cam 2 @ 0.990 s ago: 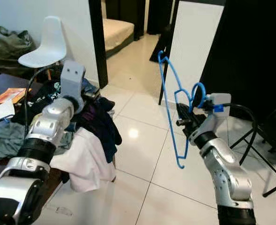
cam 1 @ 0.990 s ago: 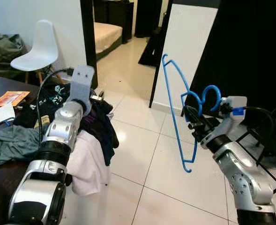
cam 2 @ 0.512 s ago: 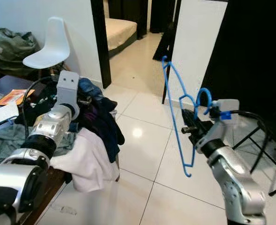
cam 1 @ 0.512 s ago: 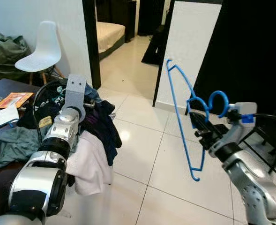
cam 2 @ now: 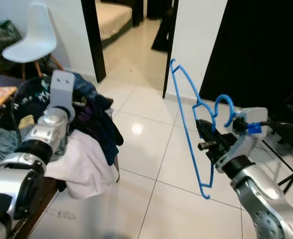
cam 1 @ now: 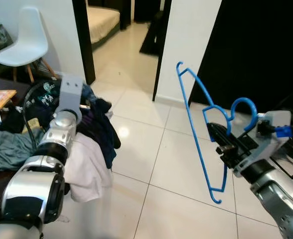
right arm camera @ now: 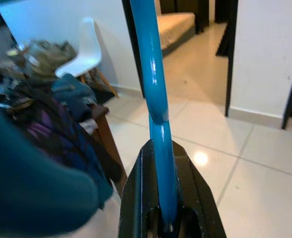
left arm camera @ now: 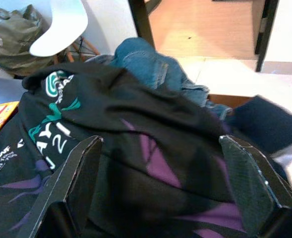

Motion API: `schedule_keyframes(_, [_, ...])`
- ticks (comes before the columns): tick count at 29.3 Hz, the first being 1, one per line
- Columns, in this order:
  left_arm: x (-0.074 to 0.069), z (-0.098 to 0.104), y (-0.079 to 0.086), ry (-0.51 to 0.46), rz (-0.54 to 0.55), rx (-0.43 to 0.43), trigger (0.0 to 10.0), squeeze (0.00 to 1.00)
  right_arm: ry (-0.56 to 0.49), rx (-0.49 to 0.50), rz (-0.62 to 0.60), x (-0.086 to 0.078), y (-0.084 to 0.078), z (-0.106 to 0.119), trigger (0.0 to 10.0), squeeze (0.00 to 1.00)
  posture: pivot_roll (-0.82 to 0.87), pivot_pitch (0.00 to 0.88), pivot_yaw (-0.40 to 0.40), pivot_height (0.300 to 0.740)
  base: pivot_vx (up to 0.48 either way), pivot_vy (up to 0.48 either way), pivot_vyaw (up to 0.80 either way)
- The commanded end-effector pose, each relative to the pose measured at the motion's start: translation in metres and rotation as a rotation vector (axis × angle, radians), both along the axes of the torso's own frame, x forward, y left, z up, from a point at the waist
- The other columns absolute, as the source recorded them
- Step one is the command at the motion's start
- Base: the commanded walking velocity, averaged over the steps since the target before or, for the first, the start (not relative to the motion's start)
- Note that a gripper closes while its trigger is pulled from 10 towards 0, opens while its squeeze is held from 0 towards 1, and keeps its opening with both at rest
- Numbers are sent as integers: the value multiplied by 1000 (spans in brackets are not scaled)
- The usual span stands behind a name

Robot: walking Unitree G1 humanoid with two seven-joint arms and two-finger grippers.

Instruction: Hang hanger

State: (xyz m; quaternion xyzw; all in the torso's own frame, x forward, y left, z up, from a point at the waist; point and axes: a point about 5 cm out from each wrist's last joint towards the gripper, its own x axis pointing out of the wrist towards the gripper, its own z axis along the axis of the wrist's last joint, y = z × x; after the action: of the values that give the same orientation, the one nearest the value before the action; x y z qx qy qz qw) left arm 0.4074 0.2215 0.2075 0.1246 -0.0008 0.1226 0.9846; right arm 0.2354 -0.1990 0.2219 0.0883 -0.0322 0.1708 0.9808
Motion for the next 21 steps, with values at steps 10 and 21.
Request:
schedule_keyframes(10, [-12, -19, 35, 67, 120, 8, 863, 0, 36, -39, 18, -17, -2, 10, 10000, 0, -325, 242, -104, 740, 0, 0, 0])
schedule_keyframes(21, [-7, 1, 29, -23, 106, -19, 0, 0, 60, -48, 3, -19, -5, 12, 10000, 0, -334, 240, -99, 740, 0, 0, 0])
